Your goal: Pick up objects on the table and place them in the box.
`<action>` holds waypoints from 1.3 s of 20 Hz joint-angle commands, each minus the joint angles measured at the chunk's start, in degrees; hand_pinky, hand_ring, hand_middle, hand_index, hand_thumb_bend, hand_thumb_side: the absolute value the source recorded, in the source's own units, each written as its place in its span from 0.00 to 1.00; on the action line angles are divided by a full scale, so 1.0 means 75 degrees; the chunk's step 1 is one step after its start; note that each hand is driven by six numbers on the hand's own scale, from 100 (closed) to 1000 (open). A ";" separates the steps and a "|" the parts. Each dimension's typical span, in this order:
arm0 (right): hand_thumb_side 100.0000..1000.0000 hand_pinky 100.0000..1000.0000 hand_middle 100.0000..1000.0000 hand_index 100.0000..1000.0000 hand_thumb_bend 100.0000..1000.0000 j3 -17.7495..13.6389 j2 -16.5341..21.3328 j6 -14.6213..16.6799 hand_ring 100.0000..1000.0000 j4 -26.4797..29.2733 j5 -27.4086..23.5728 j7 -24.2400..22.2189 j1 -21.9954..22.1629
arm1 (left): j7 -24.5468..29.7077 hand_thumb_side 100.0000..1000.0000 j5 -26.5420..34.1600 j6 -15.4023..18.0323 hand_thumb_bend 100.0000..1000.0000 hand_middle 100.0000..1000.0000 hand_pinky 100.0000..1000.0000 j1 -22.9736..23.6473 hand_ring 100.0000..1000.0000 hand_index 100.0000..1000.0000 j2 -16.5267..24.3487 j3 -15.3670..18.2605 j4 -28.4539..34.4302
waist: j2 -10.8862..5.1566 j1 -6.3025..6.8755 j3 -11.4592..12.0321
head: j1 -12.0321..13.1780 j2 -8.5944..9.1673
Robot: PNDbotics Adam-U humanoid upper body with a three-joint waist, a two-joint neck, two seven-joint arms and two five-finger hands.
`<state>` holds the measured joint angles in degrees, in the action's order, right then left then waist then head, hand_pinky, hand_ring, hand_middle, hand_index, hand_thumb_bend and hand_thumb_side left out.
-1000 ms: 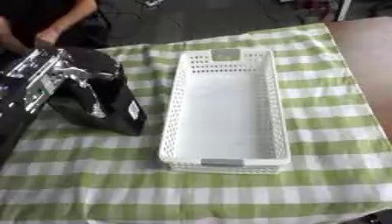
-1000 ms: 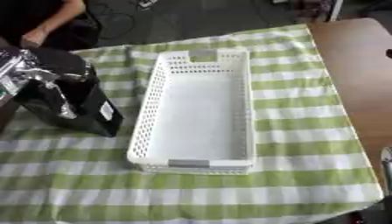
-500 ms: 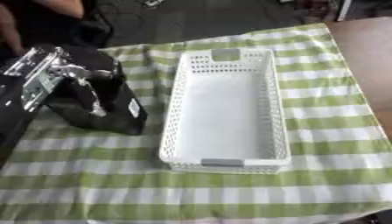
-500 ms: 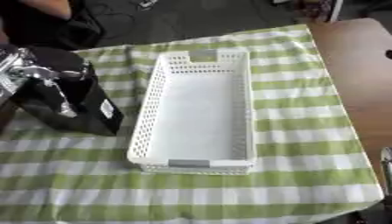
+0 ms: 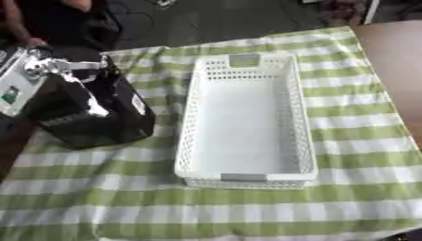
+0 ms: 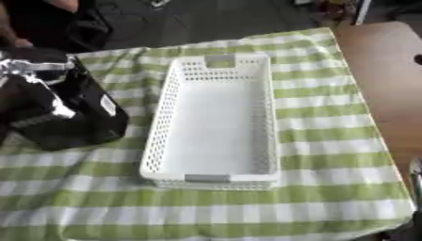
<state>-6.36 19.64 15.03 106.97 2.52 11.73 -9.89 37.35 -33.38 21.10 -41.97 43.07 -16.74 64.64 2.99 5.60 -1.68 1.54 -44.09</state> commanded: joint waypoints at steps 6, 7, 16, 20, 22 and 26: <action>0.67 0.73 0.84 0.96 0.00 -0.0105 0.0042 0.0034 0.80 -0.0025 -0.0040 -0.0021 -0.0033 | -0.0234 0.26 -0.0050 -0.0154 0.06 0.22 0.00 -0.0145 0.02 0.27 0.0421 0.0428 0.0386 | -0.0123 -0.0057 0.0033 | 0.0025 0.0044; 0.67 0.73 0.84 0.96 0.00 -0.0113 0.0040 0.0036 0.80 -0.0036 -0.0043 -0.0019 -0.0026 | -0.0271 0.23 -0.0086 -0.0186 0.11 0.22 0.00 -0.0179 0.02 0.27 0.0434 0.0474 0.0423 | -0.0128 -0.0058 0.0035 | 0.0021 0.0056; 0.67 0.73 0.84 0.96 0.00 -0.0165 0.0043 0.0055 0.80 -0.0122 -0.0057 -0.0014 0.0030 | -0.0374 0.22 -0.0750 -0.0237 0.12 0.21 0.00 -0.0773 0.02 0.28 0.0517 0.0712 0.0726 | -0.0165 -0.0059 0.0076 | -0.0045 0.0158; 0.67 0.73 0.84 0.96 0.00 -0.0188 0.0050 0.0056 0.80 -0.0158 -0.0049 -0.0009 0.0068 | -0.0282 0.22 -0.0883 -0.0253 0.12 0.21 0.00 -0.1184 0.03 0.28 0.0546 0.0775 0.0858 | -0.0199 -0.0044 0.0122 | -0.0081 0.0178; 0.67 0.73 0.84 0.96 0.00 -0.0198 0.0052 0.0057 0.80 -0.0177 -0.0045 -0.0006 0.0088 | -0.0206 0.22 -0.0890 -0.0256 0.12 0.21 0.00 -0.1346 0.03 0.28 0.0538 0.0779 0.0983 | -0.0217 -0.0034 0.0141 | -0.0082 0.0174; 0.67 0.73 0.84 0.96 0.00 -0.0206 0.0045 0.0058 0.80 -0.0220 -0.0043 -0.0011 0.0123 | -0.0066 0.22 -0.0776 -0.0255 0.12 0.21 0.00 -0.1685 0.03 0.28 0.0414 0.0761 0.1298 | -0.0258 -0.0024 0.0163 | -0.0089 0.0182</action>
<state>-7.42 19.36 15.22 104.75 2.18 11.62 -8.83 36.49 -39.49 19.11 -52.90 44.57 -11.92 72.91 1.87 5.56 -0.58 1.42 -43.48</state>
